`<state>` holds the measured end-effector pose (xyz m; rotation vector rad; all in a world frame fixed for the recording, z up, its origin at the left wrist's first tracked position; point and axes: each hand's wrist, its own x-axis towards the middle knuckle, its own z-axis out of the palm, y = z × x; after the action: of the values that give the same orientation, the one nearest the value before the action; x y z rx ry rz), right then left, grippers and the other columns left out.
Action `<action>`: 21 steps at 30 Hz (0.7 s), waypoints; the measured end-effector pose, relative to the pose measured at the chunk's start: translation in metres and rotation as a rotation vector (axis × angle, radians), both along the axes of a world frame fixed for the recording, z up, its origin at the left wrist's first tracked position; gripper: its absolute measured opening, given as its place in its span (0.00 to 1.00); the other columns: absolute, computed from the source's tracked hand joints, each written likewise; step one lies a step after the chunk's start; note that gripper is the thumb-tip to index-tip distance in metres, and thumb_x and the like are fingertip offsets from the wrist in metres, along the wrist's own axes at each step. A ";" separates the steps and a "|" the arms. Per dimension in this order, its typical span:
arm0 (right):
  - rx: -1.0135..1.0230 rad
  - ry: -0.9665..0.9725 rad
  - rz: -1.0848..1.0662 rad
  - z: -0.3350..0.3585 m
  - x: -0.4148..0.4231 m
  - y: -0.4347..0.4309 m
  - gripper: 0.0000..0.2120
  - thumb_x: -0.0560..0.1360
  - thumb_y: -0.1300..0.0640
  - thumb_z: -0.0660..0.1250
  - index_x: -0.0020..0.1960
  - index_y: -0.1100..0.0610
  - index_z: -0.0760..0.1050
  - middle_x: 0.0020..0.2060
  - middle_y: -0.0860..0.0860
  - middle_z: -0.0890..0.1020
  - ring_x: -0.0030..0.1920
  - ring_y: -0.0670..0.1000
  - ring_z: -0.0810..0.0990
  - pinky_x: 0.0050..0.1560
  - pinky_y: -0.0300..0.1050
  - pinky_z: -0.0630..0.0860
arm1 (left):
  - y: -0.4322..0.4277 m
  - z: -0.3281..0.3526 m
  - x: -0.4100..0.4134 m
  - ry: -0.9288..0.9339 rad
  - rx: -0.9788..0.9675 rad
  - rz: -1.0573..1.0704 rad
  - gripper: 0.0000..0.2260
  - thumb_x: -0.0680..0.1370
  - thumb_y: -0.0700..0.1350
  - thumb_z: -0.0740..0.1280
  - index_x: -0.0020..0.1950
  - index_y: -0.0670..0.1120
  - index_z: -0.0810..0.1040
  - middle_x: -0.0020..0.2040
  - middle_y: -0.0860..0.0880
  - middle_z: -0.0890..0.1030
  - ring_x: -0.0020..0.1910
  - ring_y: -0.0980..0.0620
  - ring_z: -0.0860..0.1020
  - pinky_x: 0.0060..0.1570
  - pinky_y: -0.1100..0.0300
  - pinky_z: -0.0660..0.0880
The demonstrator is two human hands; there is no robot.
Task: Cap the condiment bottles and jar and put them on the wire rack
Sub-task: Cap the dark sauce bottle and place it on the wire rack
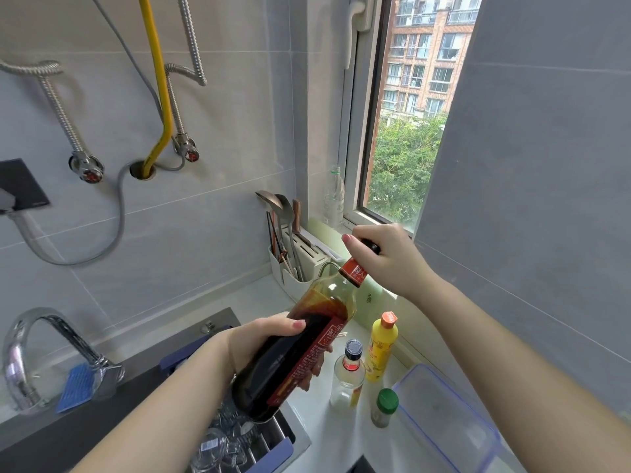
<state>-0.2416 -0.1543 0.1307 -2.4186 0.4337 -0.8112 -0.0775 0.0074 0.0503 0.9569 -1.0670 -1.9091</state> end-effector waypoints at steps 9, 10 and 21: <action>0.110 0.248 -0.335 -0.004 0.005 -0.017 0.22 0.79 0.52 0.58 0.27 0.56 0.59 0.23 0.50 0.62 0.26 0.51 0.58 0.30 0.43 0.54 | -0.009 0.014 -0.024 -0.960 -0.284 0.544 0.17 0.67 0.60 0.76 0.49 0.55 0.79 0.43 0.53 0.85 0.43 0.54 0.83 0.48 0.54 0.81; 0.136 0.270 -0.376 -0.005 0.005 -0.019 0.22 0.78 0.53 0.58 0.27 0.56 0.59 0.23 0.50 0.62 0.26 0.51 0.58 0.30 0.43 0.54 | -0.009 0.015 -0.029 -1.114 -0.325 0.603 0.18 0.65 0.64 0.75 0.48 0.56 0.77 0.42 0.55 0.84 0.43 0.56 0.82 0.45 0.58 0.79; 0.482 0.449 -0.585 -0.025 0.005 -0.028 0.15 0.74 0.53 0.57 0.31 0.57 0.60 0.27 0.52 0.64 0.29 0.53 0.62 0.34 0.45 0.60 | -0.019 -0.013 -0.047 -1.746 -0.412 0.746 0.31 0.67 0.75 0.62 0.59 0.54 0.69 0.49 0.54 0.80 0.46 0.51 0.82 0.42 0.59 0.75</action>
<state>-0.2370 -0.1818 0.1058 -2.0056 1.3819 -0.3049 -0.1244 -0.0116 0.0371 2.3179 -1.4525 0.1305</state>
